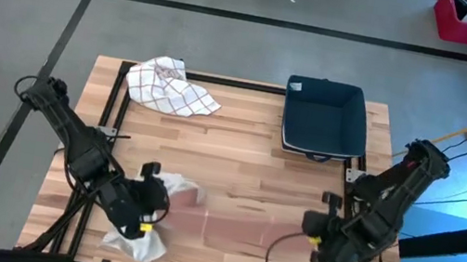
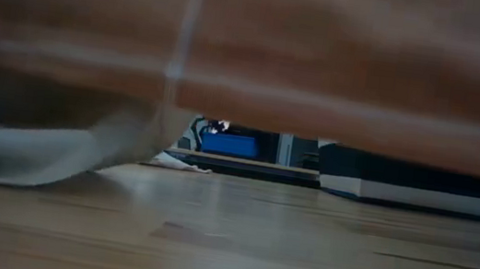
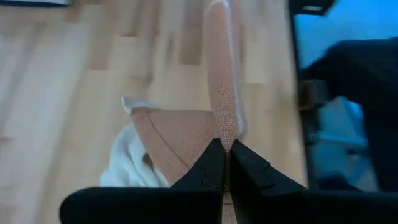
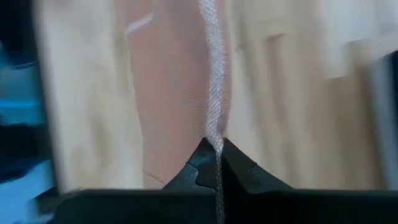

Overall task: Fold towel
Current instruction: Fold the brown towel

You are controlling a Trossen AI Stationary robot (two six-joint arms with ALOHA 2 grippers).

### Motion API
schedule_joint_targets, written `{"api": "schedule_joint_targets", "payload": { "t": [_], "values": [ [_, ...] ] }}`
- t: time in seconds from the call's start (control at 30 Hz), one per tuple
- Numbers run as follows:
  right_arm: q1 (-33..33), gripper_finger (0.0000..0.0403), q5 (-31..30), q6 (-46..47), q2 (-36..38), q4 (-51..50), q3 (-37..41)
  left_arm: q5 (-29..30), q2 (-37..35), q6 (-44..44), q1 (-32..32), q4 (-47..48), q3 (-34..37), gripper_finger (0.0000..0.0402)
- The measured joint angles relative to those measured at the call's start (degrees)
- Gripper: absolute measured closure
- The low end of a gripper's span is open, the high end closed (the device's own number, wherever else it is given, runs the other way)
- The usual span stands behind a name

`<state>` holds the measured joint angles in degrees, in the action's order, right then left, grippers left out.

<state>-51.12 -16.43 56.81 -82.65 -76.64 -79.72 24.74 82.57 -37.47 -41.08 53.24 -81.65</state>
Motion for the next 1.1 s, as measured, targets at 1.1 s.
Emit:
{"api": "schedule_joint_targets", "payload": {
  "t": [1.1],
  "values": [
    [-4.88,0.04,-0.38,-3.12,0.15,17.98,6.5,-8.09,0.37,-4.04,-0.38,-17.01,11.88,0.0396]
  ]
}}
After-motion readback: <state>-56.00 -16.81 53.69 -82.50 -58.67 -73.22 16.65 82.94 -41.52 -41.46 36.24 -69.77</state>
